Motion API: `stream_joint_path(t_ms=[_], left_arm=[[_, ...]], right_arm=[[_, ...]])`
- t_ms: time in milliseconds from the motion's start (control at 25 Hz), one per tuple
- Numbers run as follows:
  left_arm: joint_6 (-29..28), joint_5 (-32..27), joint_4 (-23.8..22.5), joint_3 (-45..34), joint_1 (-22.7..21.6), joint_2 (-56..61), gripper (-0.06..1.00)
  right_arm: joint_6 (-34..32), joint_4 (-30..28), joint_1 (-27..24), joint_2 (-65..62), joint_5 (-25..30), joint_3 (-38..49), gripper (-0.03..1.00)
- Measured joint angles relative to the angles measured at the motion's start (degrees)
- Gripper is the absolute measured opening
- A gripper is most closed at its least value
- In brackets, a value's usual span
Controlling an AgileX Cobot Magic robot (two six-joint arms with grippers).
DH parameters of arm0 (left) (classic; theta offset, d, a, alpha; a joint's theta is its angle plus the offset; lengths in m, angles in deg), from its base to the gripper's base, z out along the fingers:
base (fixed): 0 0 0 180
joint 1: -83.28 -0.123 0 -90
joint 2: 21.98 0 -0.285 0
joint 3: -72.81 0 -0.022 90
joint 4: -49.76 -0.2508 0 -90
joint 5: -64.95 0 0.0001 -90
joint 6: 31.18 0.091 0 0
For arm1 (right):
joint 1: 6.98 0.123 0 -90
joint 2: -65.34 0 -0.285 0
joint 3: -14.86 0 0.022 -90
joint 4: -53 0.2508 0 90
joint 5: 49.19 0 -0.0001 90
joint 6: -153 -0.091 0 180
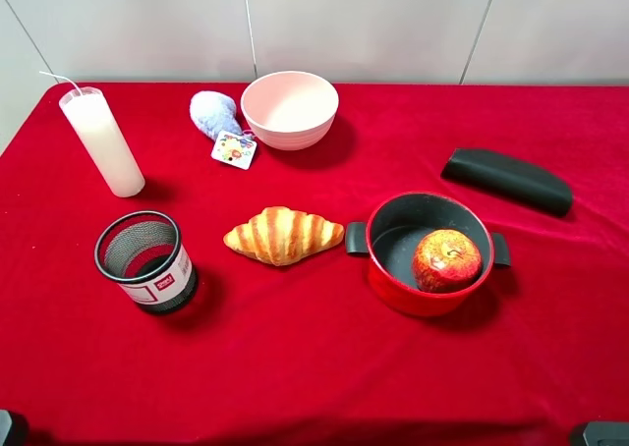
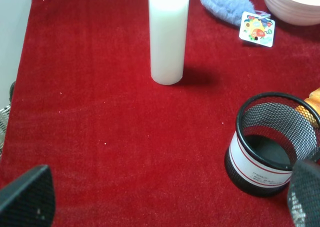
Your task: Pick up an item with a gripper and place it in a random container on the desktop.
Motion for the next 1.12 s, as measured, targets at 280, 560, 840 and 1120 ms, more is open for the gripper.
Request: stream_joint_path(t_ms=[280,560,840,1120], left_arm=[[0.0,0.0,0.0,0.0,0.0,0.0,0.9],[0.0,0.0,0.0,0.0,0.0,0.0,0.9],[0.0,0.0,0.0,0.0,0.0,0.0,0.9],[0.0,0.0,0.0,0.0,0.0,0.0,0.9]], right_arm=[[0.0,-0.07,-0.43,0.0,0.0,0.0,0.69],[-0.04,-0.07,-0.43,0.0,-0.05,0.0,0.69],[-0.2,-0.18,-0.43,0.0,-0.05,0.0,0.69],[-0.74,-0.2,-0.43,0.0,-0.71,0.0,0.69]])
